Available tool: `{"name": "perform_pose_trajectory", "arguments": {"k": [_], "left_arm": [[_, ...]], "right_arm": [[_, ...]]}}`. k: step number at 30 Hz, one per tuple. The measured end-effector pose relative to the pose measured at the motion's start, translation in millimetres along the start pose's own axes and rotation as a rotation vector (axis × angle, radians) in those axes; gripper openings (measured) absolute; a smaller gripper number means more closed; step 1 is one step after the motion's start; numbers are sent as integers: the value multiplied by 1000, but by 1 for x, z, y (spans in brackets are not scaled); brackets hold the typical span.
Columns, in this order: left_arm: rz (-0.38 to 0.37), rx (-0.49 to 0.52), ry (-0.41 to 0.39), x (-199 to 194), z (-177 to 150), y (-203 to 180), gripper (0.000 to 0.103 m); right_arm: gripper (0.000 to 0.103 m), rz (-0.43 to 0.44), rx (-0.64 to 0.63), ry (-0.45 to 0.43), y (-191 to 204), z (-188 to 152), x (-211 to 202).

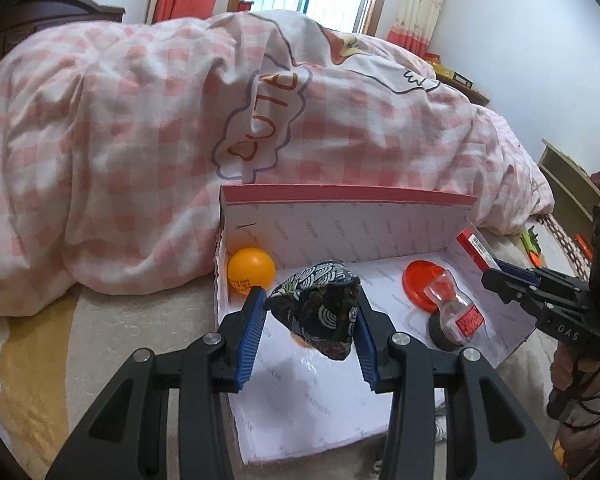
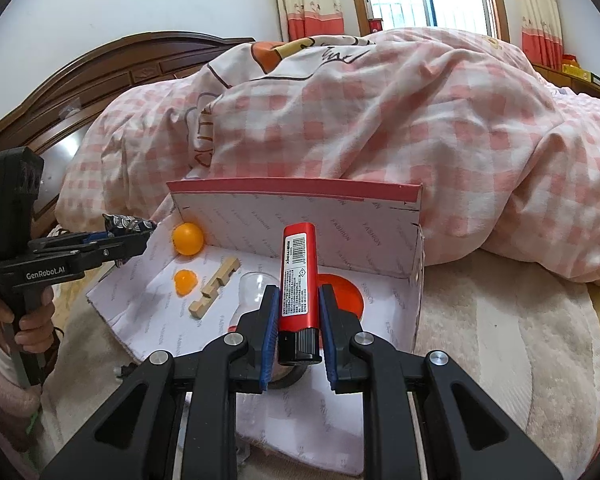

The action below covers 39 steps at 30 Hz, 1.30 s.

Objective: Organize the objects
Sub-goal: 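Lower the pouch into the shoebox and open the left tool while the right releases the marker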

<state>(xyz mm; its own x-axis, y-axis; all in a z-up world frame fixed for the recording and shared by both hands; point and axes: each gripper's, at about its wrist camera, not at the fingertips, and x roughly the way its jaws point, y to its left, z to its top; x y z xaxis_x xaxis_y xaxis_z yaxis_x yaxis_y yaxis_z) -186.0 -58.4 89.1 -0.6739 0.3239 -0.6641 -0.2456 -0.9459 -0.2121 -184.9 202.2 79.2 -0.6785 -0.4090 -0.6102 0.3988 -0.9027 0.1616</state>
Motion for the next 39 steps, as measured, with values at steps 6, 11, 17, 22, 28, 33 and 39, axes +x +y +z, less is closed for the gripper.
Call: {"name": "perform_pose_trajectory", "arguments": {"k": [6, 11, 17, 22, 28, 33, 39], "left_arm": [[-3, 30, 9, 8, -3, -5, 41], [6, 61, 23, 17, -7, -12, 41], [25, 64, 43, 27, -11, -13, 41], [27, 64, 60, 36, -14, -15, 41], [56, 90, 52, 40, -17, -20, 41], [76, 101, 52, 46, -17, -23, 41], [100, 108, 58, 53, -15, -28, 41]], "right_arm": [[21, 0, 16, -3, -5, 1, 7], [21, -7, 24, -6, -8, 2, 9], [21, -14, 38, -15, -12, 4, 11], [21, -14, 44, -20, -14, 6, 13], [21, -14, 56, -21, -15, 10, 19], [21, -34, 40, -13, -11, 11, 25], [21, -66, 30, -3, -11, 10, 33]]}}
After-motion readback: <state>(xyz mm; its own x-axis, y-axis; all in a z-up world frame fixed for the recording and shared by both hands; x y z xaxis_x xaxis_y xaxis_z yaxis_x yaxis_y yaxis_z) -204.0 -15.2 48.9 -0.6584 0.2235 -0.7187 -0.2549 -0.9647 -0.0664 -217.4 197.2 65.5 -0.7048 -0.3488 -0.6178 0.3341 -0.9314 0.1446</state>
